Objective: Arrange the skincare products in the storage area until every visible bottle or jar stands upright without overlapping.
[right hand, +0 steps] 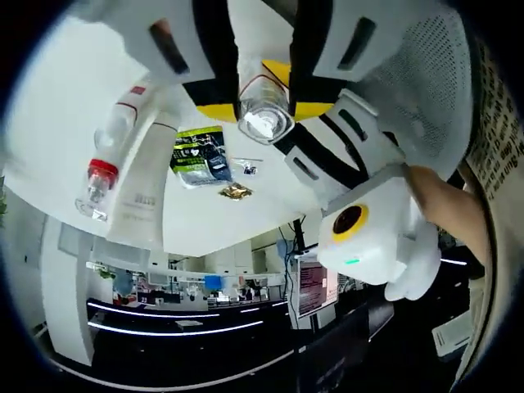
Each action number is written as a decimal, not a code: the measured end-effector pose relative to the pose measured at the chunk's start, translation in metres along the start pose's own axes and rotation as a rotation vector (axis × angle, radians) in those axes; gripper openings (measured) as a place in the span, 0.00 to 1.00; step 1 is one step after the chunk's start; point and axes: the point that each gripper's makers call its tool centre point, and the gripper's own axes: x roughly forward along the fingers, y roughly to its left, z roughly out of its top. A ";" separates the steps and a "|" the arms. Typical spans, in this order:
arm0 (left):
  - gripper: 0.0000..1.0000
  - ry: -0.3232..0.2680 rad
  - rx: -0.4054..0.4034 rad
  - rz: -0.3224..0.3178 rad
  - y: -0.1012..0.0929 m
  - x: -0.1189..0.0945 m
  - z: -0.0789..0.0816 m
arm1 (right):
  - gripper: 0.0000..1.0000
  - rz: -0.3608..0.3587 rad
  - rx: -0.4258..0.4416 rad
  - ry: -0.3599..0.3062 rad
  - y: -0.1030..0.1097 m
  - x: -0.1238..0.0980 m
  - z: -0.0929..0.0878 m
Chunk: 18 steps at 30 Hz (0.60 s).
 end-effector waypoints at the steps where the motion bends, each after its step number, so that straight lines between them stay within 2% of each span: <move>1: 0.18 0.000 0.001 0.000 0.000 0.001 0.000 | 0.22 -0.002 -0.004 0.002 0.000 0.000 -0.001; 18: 0.18 0.013 0.030 -0.009 -0.002 0.011 -0.011 | 0.22 -0.010 -0.019 0.041 -0.003 0.004 -0.019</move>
